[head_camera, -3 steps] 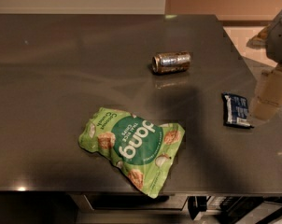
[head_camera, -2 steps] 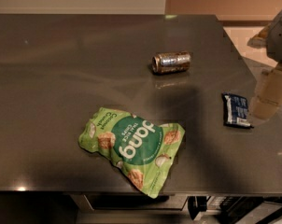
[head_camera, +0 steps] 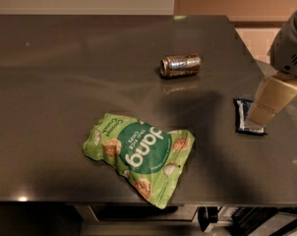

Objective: Move rxbar blueberry near green rice chip bag

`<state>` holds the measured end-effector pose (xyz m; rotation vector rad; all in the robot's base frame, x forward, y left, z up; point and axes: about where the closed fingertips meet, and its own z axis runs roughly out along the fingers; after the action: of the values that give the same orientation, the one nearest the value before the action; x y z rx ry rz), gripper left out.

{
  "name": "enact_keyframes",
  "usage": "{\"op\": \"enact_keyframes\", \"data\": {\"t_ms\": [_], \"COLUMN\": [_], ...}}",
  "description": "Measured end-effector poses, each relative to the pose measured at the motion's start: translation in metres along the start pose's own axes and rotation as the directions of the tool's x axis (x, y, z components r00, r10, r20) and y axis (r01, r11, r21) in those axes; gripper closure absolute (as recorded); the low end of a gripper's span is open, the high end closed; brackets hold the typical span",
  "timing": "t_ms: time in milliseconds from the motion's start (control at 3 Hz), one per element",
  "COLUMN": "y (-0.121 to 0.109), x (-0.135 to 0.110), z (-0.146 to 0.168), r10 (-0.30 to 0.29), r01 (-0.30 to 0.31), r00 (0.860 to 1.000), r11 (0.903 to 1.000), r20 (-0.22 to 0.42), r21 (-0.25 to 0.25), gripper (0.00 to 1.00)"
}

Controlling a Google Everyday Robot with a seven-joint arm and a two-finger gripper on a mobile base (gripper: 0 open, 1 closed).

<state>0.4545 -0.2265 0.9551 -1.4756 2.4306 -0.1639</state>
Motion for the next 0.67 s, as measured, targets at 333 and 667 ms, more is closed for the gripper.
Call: {"op": "enact_keyframes", "data": {"t_ms": [333, 667], "y": [-0.005, -0.011], "x": [0.004, 0.017], "z": [0.023, 0.043], "r10": [0.12, 0.289], "r01": [-0.119, -0.296], "r00": [0.985, 0.934], "r11": [0.9928, 0.9552], "r20": [-0.127, -0.212], "r21": [0.013, -0.002], "gripper": [0.0, 0.0]}}
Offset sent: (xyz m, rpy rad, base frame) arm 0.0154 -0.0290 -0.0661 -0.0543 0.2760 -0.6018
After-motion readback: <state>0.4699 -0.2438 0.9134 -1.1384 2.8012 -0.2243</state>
